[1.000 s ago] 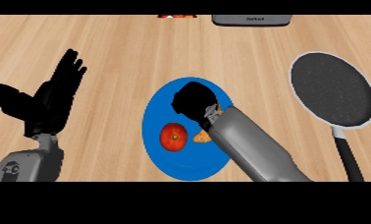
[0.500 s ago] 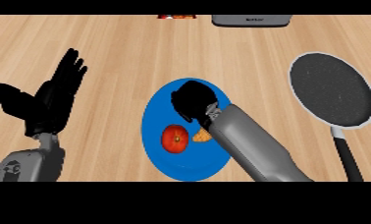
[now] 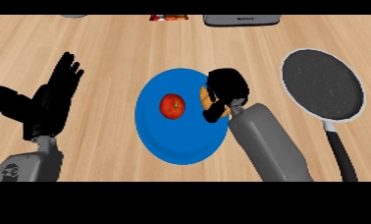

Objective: Pick the croissant from the plate and place it in the pan

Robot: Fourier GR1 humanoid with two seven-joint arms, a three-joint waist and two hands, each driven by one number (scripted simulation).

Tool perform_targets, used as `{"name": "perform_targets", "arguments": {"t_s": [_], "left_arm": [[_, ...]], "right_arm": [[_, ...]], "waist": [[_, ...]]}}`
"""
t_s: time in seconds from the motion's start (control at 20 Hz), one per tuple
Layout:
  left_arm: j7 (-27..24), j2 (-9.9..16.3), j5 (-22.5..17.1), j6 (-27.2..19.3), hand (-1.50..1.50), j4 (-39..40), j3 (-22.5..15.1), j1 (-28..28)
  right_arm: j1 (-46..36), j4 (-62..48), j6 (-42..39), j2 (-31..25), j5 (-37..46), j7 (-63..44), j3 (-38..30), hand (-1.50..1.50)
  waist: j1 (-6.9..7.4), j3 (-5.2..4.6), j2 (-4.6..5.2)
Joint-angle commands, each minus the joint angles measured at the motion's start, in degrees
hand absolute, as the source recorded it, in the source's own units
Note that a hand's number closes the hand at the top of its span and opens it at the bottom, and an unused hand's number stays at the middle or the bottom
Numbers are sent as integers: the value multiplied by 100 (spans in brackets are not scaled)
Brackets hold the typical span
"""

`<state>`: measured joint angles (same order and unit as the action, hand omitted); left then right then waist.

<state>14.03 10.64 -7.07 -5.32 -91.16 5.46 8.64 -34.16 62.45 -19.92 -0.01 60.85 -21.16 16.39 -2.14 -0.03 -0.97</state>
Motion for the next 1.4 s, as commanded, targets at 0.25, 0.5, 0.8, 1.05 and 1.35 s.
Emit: {"name": "perform_targets", "arguments": {"t_s": [0.25,0.5,0.8,1.05,1.35], "left_arm": [[68,35,-49,120,0,-79,-23,-108],[-87,54,92,58,0,154,7,155],[40,-62,78,71,0,-162,-91,39],[195,-212,229,-86,0,-255,-239,57],[-175,-139,149,126,0,75,-59,-56]], "right_arm": [[-266,1977,392,-167,1358,-2316,225,150],[-353,3548,-499,-275,1723,-2853,443,150],[-721,4100,-1143,-457,1495,-2888,-520,150],[-262,4296,-584,-945,1442,-2600,-1157,150],[443,3964,392,-1710,952,-1527,-2193,150]], "waist": [[63,-5,5],[45,-2,36],[206,2,83],[185,6,85],[197,7,104]]}}
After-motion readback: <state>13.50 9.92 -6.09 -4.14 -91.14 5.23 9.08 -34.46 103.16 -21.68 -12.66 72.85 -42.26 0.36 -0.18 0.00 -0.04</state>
